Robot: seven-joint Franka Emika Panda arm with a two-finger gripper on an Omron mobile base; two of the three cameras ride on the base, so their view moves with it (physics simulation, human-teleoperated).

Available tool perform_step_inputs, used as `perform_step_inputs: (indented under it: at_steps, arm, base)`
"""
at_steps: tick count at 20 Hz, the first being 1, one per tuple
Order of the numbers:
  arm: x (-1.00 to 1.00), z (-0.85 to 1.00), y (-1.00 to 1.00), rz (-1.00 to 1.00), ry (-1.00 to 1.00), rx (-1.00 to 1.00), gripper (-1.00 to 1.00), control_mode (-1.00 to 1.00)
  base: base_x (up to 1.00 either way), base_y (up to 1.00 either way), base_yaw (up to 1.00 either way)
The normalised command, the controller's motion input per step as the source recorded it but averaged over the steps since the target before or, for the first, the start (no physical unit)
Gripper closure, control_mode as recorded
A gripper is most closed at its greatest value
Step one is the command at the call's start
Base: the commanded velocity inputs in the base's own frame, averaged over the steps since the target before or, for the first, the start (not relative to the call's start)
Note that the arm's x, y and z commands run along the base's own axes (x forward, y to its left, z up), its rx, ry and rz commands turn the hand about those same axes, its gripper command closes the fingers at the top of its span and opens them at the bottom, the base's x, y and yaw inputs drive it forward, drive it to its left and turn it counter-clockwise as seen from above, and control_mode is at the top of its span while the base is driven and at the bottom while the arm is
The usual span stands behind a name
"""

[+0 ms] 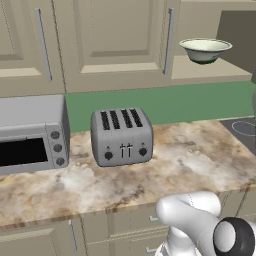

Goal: Move the bowls from the cabinet to the plates on the dining table.

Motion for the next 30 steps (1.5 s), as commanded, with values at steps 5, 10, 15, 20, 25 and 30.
perform_step_inputs:
  at_steps: [5, 10, 15, 20, 25, 30]
  arm:
    - [-0.33, -0.01, 0.60, 0.01, -0.02, 0.02, -1.00, -1.00]
    - [-0.08, 0.05, 1.00, 0.00, 0.00, 0.03, -1.00, -1.00]
    - [0.00, 0.22, 1.00, -0.03, 0.00, 0.09, -1.00, -1.00]
    - [0.00, 0.47, 1.00, -0.02, 0.00, 0.25, -1.00, -1.00]
    - [0.00, 0.49, 0.98, -0.04, 0.00, 0.37, -1.00, -1.00]
    - [0.15, 0.30, 0.97, -0.06, 0.00, 0.36, -1.00, -1.00]
  base:
    - [0.00, 0.00, 0.00]
    - [0.00, 0.00, 0.00]
    - [0.00, 0.00, 0.00]
    - [0.00, 0.00, 0.00]
    - [0.00, 0.00, 0.00]
    - [0.00, 0.00, 0.00]
